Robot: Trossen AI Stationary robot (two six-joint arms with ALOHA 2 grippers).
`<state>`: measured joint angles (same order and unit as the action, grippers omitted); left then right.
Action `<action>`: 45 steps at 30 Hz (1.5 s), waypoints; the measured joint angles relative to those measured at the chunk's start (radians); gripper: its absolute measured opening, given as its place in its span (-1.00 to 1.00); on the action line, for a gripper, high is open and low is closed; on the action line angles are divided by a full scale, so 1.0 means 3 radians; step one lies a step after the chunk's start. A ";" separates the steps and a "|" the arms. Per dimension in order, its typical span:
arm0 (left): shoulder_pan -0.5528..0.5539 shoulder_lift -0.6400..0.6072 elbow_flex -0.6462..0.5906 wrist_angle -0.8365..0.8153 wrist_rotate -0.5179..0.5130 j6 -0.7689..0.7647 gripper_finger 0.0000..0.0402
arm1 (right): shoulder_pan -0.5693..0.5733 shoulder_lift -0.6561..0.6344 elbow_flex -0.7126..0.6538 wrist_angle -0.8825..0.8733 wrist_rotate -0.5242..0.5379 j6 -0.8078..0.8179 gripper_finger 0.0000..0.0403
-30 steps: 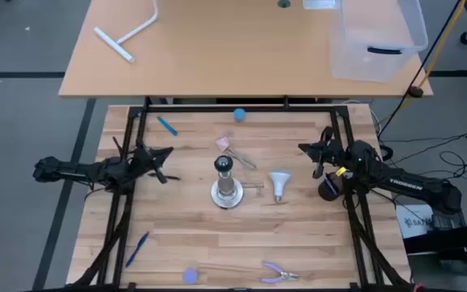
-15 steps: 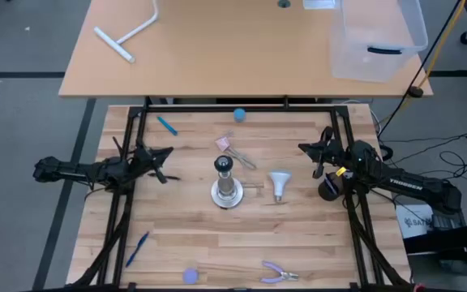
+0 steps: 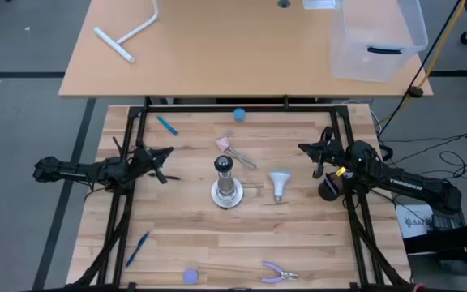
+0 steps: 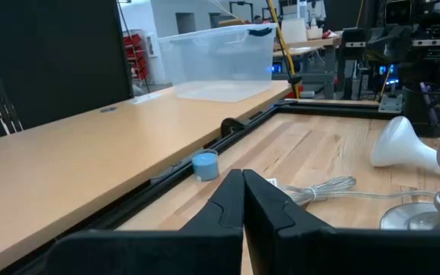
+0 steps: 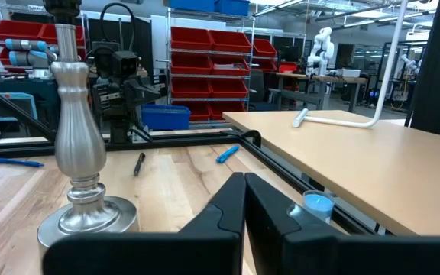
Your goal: Screw lightbulb
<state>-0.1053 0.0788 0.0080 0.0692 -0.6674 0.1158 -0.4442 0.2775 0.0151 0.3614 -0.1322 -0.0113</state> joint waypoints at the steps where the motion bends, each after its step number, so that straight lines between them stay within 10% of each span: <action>1: 0.0000 0.0001 0.0000 0.0000 0.0000 0.0000 -1.00 | 0.0000 0.0000 0.0000 -0.0001 0.0001 -0.0001 -0.98; 10: 0.0000 0.0001 0.0001 0.0000 0.0000 0.0000 -1.00 | 0.0000 0.0001 -0.0001 0.0036 0.0000 0.0075 -0.98; 20: 0.0000 0.0001 0.0000 0.0000 0.0000 0.0000 -1.00 | 0.0006 -0.0001 0.0074 0.1281 -0.0115 0.1375 -0.98; 33: 0.0000 0.0001 -0.0001 0.0000 0.0000 0.0000 -1.00 | 0.0007 0.0914 0.1445 -0.0104 -0.0739 0.1114 -0.98; 45: 0.0003 0.0001 0.0000 0.0801 0.0025 -0.0400 -1.00 | 0.0182 0.1645 0.1733 -0.0081 -0.1479 0.0779 -0.98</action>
<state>-0.1043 0.0791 0.0079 0.3095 -0.6599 -0.0044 -0.3897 0.7712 0.5350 0.3373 -0.5759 0.2225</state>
